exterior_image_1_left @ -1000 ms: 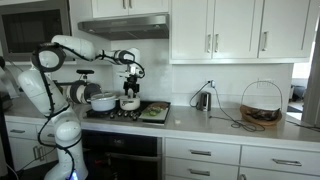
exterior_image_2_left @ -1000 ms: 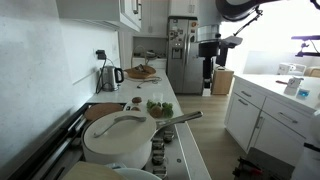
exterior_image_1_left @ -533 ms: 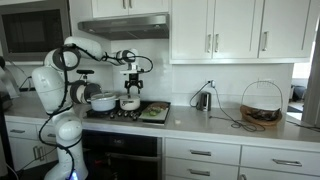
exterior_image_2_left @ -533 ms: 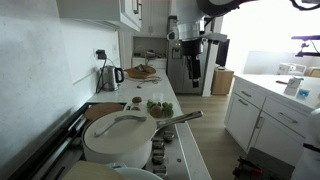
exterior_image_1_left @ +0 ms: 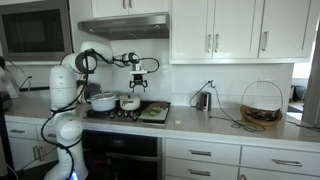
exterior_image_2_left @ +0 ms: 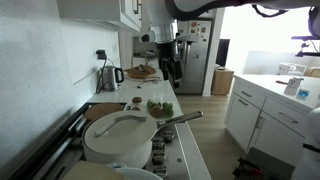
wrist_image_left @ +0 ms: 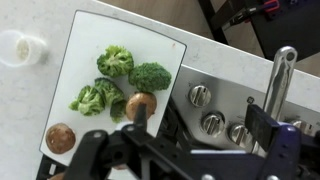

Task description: Take the lid off the cream white pot and put it on the chopping board

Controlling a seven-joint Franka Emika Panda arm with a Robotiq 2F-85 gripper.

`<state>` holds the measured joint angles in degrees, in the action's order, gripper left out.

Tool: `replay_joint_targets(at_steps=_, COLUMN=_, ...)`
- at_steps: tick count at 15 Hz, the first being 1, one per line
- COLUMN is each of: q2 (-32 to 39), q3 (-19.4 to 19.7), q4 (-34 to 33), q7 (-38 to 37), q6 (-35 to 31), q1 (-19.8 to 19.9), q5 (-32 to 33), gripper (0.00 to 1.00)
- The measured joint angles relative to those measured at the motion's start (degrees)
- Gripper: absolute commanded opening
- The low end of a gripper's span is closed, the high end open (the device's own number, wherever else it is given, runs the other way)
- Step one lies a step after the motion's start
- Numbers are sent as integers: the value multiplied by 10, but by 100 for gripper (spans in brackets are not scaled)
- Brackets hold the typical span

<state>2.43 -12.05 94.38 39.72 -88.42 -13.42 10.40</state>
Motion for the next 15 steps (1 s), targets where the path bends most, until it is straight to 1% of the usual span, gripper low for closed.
replay_joint_targets(at_steps=2, q2=28, q3=-10, q4=-32, q7=32, q6=0, q1=-3, q5=0, gripper=100)
replay_joint_targets(at_steps=6, q2=77, q3=-28, q4=-90, q7=72, q6=0, q1=-11, q5=-1, gripper=100)
replay_joint_targets(at_steps=11, q2=124, q3=-44, q4=-140, q7=89, q6=-2, q1=-25, q5=-9, gripper=100)
replay_joint_targets(at_steps=15, q2=159, q3=-56, q4=-172, q7=96, q6=-2, q1=-37, q5=-27, gripper=100)
